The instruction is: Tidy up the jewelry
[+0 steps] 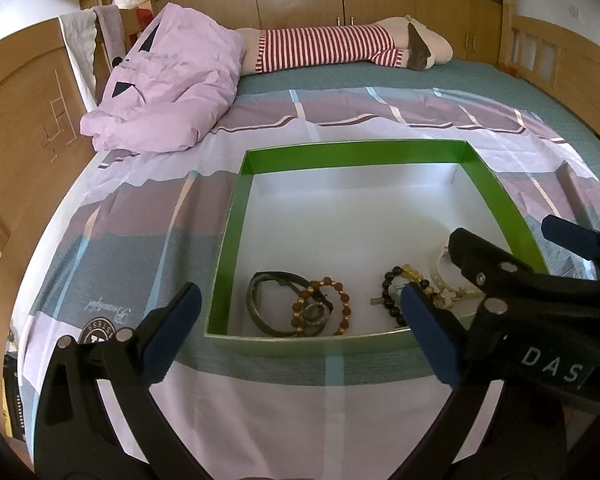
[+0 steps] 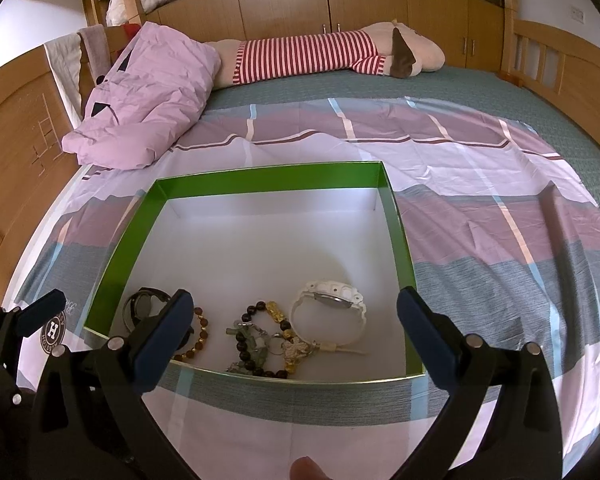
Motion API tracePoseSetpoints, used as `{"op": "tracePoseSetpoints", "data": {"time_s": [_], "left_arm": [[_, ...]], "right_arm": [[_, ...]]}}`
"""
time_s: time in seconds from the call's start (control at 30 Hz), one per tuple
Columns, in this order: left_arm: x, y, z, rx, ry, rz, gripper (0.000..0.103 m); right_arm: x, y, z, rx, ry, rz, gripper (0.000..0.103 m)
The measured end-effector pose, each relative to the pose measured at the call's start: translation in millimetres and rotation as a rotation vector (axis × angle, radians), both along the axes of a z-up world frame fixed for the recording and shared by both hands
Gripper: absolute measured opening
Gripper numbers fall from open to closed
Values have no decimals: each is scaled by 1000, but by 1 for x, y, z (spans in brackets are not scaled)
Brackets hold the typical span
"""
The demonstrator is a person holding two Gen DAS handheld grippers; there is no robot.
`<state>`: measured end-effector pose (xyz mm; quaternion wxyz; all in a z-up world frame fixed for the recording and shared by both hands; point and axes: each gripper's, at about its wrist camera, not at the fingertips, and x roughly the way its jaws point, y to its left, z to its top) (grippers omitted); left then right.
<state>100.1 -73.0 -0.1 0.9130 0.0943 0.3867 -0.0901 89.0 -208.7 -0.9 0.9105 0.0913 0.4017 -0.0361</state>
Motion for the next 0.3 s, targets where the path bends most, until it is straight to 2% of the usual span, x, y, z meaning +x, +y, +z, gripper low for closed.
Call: {"op": "tracePoseSetpoints", "data": {"time_s": [0.3], "left_arm": [[-1,2,2,-6,11,-4,101]], "right_arm": [[-5,-7,2,5,-20,-13,102]]}}
